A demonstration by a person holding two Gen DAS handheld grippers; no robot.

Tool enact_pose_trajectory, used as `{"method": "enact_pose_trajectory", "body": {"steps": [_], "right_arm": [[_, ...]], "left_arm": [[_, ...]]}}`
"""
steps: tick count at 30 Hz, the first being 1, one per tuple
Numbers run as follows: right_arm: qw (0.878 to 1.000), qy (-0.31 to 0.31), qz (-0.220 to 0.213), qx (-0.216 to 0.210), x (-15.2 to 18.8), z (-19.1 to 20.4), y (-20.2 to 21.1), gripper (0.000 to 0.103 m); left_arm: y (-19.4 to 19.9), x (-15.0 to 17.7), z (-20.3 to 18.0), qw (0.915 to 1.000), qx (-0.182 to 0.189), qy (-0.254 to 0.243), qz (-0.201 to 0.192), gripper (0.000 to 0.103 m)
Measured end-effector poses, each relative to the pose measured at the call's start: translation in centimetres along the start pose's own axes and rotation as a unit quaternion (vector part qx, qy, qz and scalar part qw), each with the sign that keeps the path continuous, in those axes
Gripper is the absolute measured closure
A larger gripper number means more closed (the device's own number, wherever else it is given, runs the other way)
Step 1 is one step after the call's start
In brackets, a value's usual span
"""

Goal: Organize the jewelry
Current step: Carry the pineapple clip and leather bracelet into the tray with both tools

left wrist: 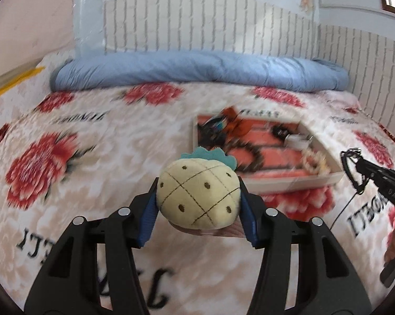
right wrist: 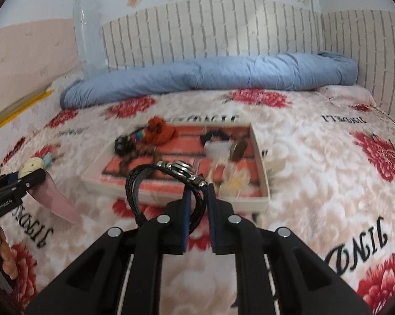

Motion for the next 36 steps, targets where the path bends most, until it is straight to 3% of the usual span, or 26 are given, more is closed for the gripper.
{"method": "enact_pose_trajectory", "body": {"steps": [7,13,24,36], "right_arm": [[0.999,-0.016,-0.042,0.014,-4.4,-1.9,-0.9,0.091],[0.997,-0.037,-0.064,0.030,-7.2,-3.6,-2.6,0.091],[0.999,-0.011,-0.026,0.046,-3.9,-2.8,-9.9,0.091],[0.999,-0.002,0.013,0.048,-1.6,-3.0,-13.4,0.091]], "left_arm": [[-2.0,-4.9,-4.2,0.9987,0.021,0.003,-0.046,0.050],[-3.7,-8.0,-5.6,0.9960,0.013,0.003,-0.088,0.050],[-11.2,-5.9,-3.9,0.9982,0.012,0.009,-0.057,0.049],[-15.2,-3.2,-2.5,0.9998,0.013,0.016,-0.009,0.048]]}}
Point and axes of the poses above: each gripper's, at about its wrist camera, not at the fingertips, and y roughly against the way its jaws point, z to its left, x to its underside, the point moved 10 cm from there along -y, roughly the way its jaws point, and after that the axes turned 5 degrees about x, right-handed, at the moved point
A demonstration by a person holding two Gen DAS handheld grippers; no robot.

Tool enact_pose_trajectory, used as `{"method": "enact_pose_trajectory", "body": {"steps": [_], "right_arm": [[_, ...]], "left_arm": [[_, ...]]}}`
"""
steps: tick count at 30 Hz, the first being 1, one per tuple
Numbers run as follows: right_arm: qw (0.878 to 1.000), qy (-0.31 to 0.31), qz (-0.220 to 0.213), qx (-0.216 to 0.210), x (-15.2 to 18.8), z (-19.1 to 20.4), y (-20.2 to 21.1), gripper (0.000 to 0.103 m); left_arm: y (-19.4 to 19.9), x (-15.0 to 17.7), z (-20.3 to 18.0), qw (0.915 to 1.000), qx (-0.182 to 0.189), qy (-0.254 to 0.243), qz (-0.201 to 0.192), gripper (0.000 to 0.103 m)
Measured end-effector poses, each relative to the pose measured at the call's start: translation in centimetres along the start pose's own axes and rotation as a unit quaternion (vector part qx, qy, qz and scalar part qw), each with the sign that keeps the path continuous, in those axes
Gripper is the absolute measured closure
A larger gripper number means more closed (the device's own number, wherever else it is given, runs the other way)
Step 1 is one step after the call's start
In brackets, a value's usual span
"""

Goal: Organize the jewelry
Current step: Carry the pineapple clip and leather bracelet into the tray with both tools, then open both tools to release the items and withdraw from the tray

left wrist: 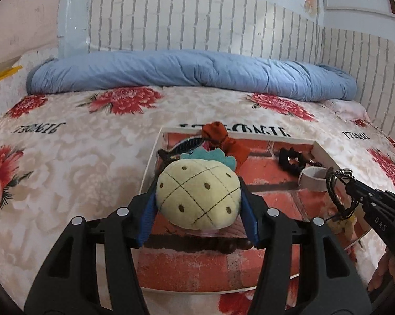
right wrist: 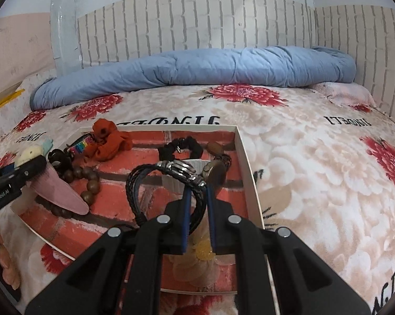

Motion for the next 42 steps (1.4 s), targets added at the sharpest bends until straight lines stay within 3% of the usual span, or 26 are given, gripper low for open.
{"method": "enact_pose_trajectory", "body": {"steps": [14,26,28,29,30,35,37,39,42], "right_arm": [[0.999,-0.009,0.037,-0.008,1.2,0.0,-1.8,0.091],[0.998,-0.008,0.067,-0.012,2.0,0.0,-2.8,0.089],[0.998,-0.011,0.068,-0.011,1.9,-0.1,-2.7,0.074],[0.998,-0.012,0.067,-0.011,1.9,-0.1,-2.7,0.051],[0.998,-0.015,0.065,-0.011,1.8,-0.1,-2.5,0.044],[0.998,-0.009,0.051,-0.027,1.3,0.1,-0.1,0.042],[0.999,-0.003,0.040,-0.026,1.0,-0.1,1.3,0.036],[0.999,0.001,0.025,-0.028,0.8,-0.2,3.1,0.021],[1.000,0.007,0.006,-0.026,0.9,-0.2,6.0,0.016]], "left_arm": [[-1.8,1.7,-0.3,0.9992,-0.010,-0.012,0.036,0.043],[-2.4,2.2,0.1,0.9985,-0.026,-0.011,0.047,0.018],[-2.0,2.1,0.0,0.9985,-0.032,-0.016,0.041,0.013],[-1.8,2.0,0.0,0.9986,-0.032,-0.017,0.039,0.010],[-1.5,1.9,0.0,0.9986,-0.033,-0.017,0.037,0.008],[1.0,1.8,-0.1,0.9994,-0.021,-0.003,0.028,0.005],[2.5,1.7,-0.1,0.9995,-0.021,-0.002,0.023,0.005],[4.4,1.6,0.1,0.9996,-0.025,-0.003,0.013,0.005],[7.4,1.9,0.0,0.9998,-0.022,0.002,0.002,0.005]]}}
Point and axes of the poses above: each gripper's, at about its wrist camera, not at the fingertips, and y roughly against the way its jaws point, z to its left, x to its underside, the point moved 10 cm from there along -y, roughly the way its jaws point, and after that the axes turned 5 degrees about x, right-handed, at the moved point
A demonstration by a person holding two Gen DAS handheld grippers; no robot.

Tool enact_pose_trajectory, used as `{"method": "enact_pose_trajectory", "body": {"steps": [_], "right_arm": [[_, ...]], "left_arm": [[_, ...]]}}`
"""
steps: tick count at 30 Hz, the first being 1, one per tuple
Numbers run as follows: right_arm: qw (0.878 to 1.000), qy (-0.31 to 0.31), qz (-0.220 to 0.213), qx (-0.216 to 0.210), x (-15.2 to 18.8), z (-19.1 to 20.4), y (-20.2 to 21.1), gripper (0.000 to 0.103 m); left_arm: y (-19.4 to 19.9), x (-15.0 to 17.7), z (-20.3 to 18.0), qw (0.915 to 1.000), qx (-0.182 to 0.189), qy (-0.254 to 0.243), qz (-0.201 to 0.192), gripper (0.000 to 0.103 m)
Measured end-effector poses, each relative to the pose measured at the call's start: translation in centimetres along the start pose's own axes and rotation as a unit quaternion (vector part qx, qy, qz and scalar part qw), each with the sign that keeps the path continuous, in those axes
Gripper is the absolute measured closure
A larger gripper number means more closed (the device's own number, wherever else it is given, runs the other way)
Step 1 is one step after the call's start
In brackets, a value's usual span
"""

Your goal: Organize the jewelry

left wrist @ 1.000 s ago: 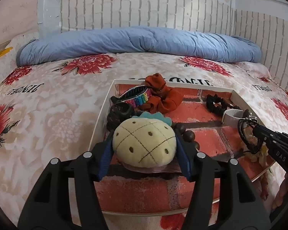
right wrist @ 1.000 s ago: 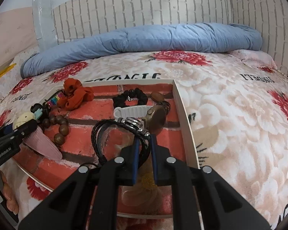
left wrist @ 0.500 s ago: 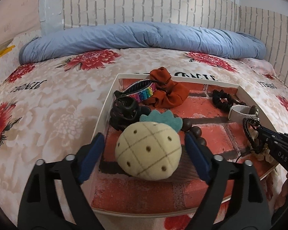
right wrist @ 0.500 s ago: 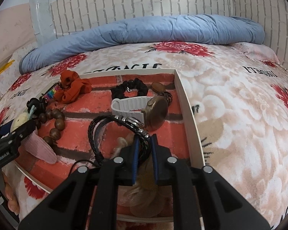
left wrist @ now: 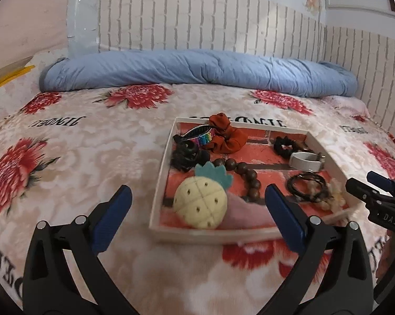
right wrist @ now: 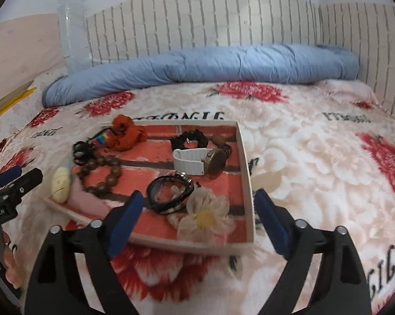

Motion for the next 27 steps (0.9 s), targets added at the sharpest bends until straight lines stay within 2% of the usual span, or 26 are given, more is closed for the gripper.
{"method": "enact_pose_trajectory", "body": {"steps": [3,13,18,21,27], "right_arm": [[1.000,0.000,-0.018,0.003,0.5,0.0,2.9,0.007],[0.999,-0.002,-0.045,-0.004,5.2,0.8,10.5,0.004],[0.998,-0.001,-0.058,0.005,7.5,0.9,12.7,0.004],[0.996,0.000,-0.084,0.009,7.6,0.7,14.5,0.004],[0.995,0.005,-0.100,0.006,8.1,0.8,16.0,0.004]], "left_arm": [[3.2,0.7,0.0,0.9998,-0.009,-0.003,-0.015,0.005],[12.1,4.2,-1.3,0.9981,-0.006,-0.014,-0.060,0.005],[14.6,6.2,-1.1,0.9971,-0.007,-0.002,-0.076,0.005],[15.4,7.1,-0.9,0.9967,-0.016,-0.001,-0.080,0.005],[16.4,8.5,-1.0,0.9956,-0.028,-0.002,-0.090,0.005]]}}
Point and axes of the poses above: each gripper's, at about its wrist camera, not at the fingertips, and y roughly against the way its jaws point, z to its left, x to its underside, the point moved 10 cm from there along -y, roughly the way its jaws point, and after that the axes turned 5 degrees about x, right-handed, at the moved point
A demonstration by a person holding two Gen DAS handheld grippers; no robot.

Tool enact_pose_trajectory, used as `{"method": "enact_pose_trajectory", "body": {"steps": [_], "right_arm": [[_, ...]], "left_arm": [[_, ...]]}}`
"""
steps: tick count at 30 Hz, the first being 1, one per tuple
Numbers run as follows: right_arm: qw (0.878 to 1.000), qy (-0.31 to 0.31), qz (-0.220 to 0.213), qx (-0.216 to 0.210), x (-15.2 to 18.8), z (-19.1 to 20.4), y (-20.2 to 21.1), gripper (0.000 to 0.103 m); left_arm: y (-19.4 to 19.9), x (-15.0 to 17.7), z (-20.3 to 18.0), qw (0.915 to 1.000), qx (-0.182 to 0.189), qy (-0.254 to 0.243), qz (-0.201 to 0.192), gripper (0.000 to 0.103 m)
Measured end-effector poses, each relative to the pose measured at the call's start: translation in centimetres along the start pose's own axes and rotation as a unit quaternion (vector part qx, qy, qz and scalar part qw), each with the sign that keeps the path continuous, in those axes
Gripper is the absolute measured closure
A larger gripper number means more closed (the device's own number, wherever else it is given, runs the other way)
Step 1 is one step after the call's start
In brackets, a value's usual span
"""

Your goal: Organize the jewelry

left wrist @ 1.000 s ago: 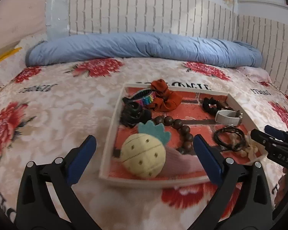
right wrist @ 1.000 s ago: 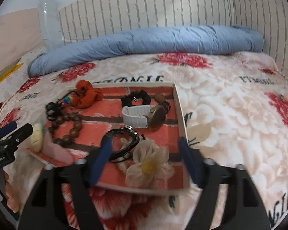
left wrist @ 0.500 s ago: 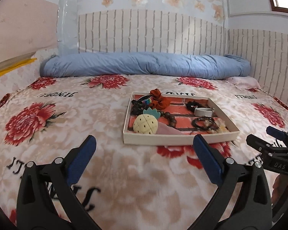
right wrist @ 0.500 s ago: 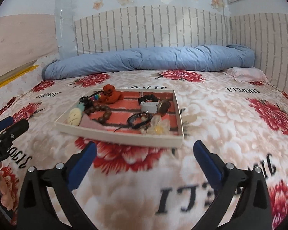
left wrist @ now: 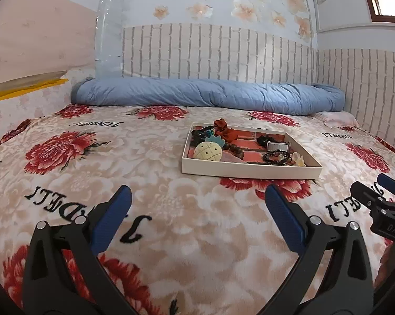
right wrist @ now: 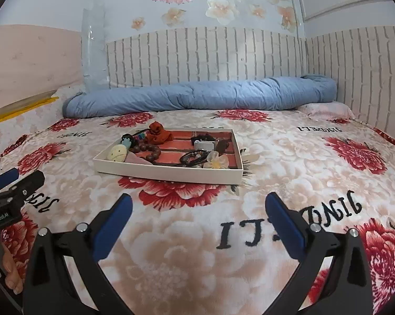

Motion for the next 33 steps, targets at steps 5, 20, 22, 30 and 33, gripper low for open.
{"method": "enact_pose_trajectory", "body": {"steps": [5,20,22,30,33], "right_arm": [[1.000,-0.002,-0.004,0.000,0.6,0.0,0.1,0.004],[1.000,0.006,-0.013,0.005,1.0,0.4,0.3,0.004],[1.000,0.008,-0.012,0.006,1.0,0.4,0.3,0.004],[1.000,0.010,-0.012,0.006,1.2,0.4,0.4,0.004],[1.000,0.011,-0.009,0.006,1.2,0.4,0.4,0.004]], "left_arm": [[0.6,0.4,-0.5,0.9996,-0.012,-0.018,-0.016,0.005],[0.3,1.1,-0.8,0.9992,-0.018,-0.032,-0.013,0.005],[0.3,1.2,-0.8,0.9993,-0.018,-0.030,-0.012,0.005],[0.2,1.2,-0.6,0.9995,-0.017,-0.026,-0.009,0.005],[0.2,1.3,-0.6,0.9994,-0.018,-0.029,-0.007,0.005]]}}
Point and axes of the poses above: each gripper's, at about its wrist camera, not at the fingertips, and y roughly against the way its jaws point, z to its left, x to its underside, the point moved 10 cm from there along -y, roughly the way its jaws point, and after that the axes turned 5 degrees about x, right-handed, at the moved point
